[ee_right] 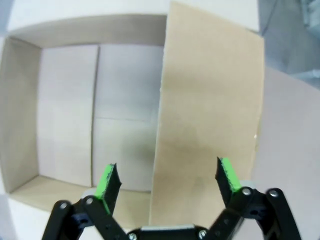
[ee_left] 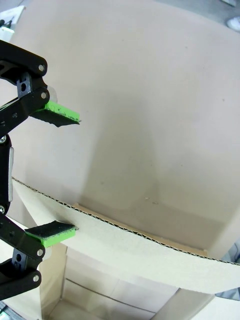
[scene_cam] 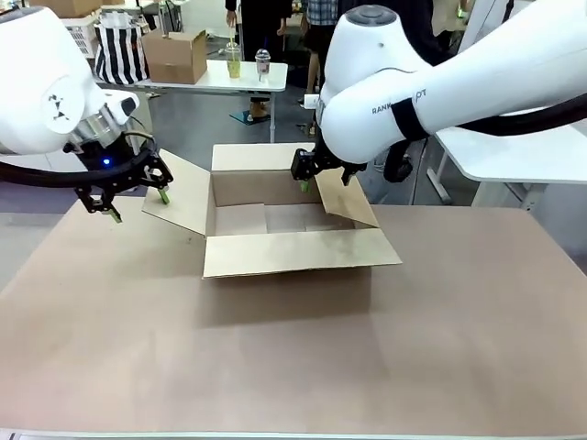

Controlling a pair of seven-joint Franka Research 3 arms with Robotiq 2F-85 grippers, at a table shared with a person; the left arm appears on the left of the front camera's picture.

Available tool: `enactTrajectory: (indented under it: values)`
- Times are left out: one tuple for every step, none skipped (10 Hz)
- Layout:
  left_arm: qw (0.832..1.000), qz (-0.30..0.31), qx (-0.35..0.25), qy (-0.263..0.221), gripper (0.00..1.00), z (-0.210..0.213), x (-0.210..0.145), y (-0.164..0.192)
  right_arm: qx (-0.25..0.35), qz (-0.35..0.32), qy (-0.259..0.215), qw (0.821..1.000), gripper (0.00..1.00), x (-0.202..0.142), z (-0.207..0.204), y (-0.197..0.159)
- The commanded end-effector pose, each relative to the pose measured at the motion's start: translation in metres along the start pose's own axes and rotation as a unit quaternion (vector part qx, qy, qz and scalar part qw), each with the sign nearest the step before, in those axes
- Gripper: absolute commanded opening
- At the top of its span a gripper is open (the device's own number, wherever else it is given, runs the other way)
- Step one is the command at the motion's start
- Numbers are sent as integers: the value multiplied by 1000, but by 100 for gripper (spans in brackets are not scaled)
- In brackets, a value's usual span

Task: Pack the gift set into the box.
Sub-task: Place both hands on the side flaps of the Package Box and spread them outward.

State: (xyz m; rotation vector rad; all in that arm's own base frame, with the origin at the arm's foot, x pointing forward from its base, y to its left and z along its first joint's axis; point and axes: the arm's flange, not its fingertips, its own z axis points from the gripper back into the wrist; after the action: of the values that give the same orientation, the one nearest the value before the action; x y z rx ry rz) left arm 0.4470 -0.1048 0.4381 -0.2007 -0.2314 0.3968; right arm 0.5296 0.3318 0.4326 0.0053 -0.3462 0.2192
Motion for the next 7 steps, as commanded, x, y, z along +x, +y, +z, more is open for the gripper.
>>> enactTrajectory:
  values:
    - [1000, 5, 11, -4, 100, 3, -1, 0, -73, 4, 11, 997, 100, 13, -13, 27]
    - [1000, 5, 11, -4, 100, 3, -1, 0, -94, 13, 18, 995, 100, 10, -21, 30]
    - [1000, 5, 11, -4, 100, 3, -1, 0, -119, 15, 18, 993, 100, 8, -23, 31]
    - [1000, 5, 11, -4, 100, 3, -1, 0, -146, 15, 13, 989, 100, 8, -20, 27]
    - [1000, 5, 11, -4, 100, 3, -1, 0, -165, 14, 8, 986, 100, 9, -12, 22]
    - [1000, 5, 11, -4, 100, 3, -1, 0, -183, 14, 8, 983, 100, 11, -6, 18]
    - [1000, 5, 11, -4, 100, 3, -1, 0, -208, 14, 7, 978, 100, 12, 3, 11]
